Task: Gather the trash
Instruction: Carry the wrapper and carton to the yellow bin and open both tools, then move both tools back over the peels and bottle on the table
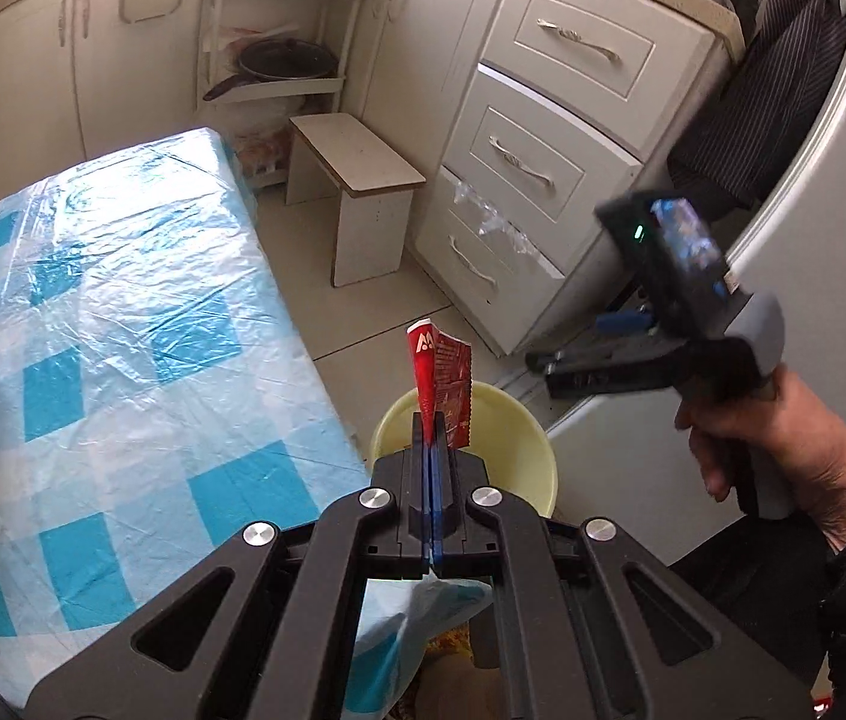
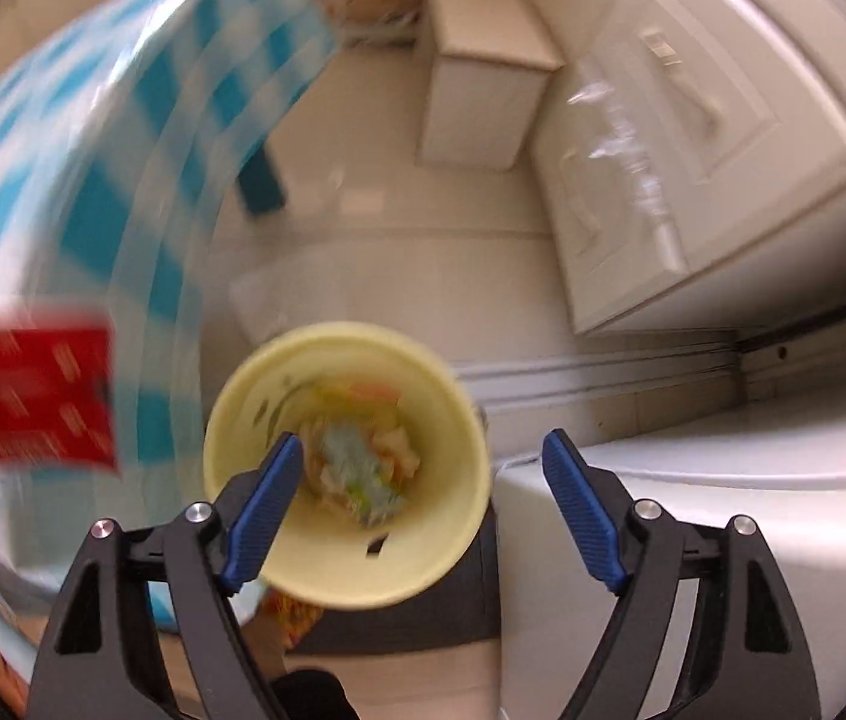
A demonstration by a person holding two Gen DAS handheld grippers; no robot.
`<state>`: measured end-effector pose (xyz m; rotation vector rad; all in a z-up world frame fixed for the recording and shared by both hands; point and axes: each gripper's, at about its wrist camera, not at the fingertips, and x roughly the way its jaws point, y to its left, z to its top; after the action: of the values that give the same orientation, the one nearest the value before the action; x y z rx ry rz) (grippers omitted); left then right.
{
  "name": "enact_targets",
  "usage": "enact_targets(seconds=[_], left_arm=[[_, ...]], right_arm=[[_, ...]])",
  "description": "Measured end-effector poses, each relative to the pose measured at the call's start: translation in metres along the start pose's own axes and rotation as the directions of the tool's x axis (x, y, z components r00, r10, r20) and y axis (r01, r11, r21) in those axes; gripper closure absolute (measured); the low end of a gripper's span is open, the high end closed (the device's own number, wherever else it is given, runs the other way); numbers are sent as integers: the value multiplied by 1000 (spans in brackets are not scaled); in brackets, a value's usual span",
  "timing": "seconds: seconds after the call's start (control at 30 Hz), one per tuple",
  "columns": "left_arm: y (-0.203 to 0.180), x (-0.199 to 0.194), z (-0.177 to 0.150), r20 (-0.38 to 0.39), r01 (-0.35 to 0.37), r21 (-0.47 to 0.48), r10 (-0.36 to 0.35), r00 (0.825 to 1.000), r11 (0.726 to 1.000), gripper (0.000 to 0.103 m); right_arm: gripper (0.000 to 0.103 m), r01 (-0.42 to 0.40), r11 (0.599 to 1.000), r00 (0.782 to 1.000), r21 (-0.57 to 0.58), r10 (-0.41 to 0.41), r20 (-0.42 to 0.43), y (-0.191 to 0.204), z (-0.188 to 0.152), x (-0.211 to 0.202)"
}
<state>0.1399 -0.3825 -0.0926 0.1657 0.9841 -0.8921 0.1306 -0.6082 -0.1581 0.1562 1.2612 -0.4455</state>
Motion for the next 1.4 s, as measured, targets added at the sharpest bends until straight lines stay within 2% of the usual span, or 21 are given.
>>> enact_targets(seconds=[0.1,0.2,0.37,0.53,0.6,0.67,0.77,0.83,1.03,1.13,1.23,1.3,1.37,1.4], left_arm=[[-15,17,-3,-29,-5,31,6,1000,1000,102],[-29,34,-7,-56,-8,59,12,998,998,102],[-51,64,-11,-105,-8,97,19,994,995,102],[-69,100,-15,-161,-30,118,49,986,993,102],[-75,113,-15,-188,-35,126,59,980,991,96],[-80,120,-16,-195,-51,135,77,978,990,81],[-83,118,-16,-181,-57,146,83,980,988,65],[-83,113,-15,-170,-65,153,91,981,986,60],[-66,79,-16,-133,-83,159,105,986,984,53],[-45,40,-20,-75,-111,163,124,989,980,46],[-5,-9,-21,3,-167,130,168,986,977,39],[34,-48,-18,58,-223,68,219,974,972,37],[82,-88,-15,116,-296,-24,297,948,955,35],[108,-108,-14,138,-334,-79,342,929,939,34]], right_arm=[[17,-15,995,991,101,1,135,-19,6,-28],[16,-79,986,973,148,44,225,-29,10,-45],[16,-103,988,947,118,61,317,-23,18,-63],[15,-94,992,929,87,55,367,-17,23,-72],[15,-94,992,927,89,54,371,-17,25,-71],[15,-87,992,926,87,49,375,-15,24,-73],[15,-73,995,923,70,41,381,-9,24,-74],[15,-65,997,924,51,41,381,-5,25,-73],[14,-19,1000,922,1,17,387,10,25,-72],[13,1,1000,927,-26,8,374,18,27,-69],[13,16,998,933,-56,5,360,29,28,-66],[13,20,997,933,-76,9,360,37,29,-67],[13,20,995,930,-96,17,367,48,29,-71],[12,3,995,931,-105,35,364,54,30,-74]])
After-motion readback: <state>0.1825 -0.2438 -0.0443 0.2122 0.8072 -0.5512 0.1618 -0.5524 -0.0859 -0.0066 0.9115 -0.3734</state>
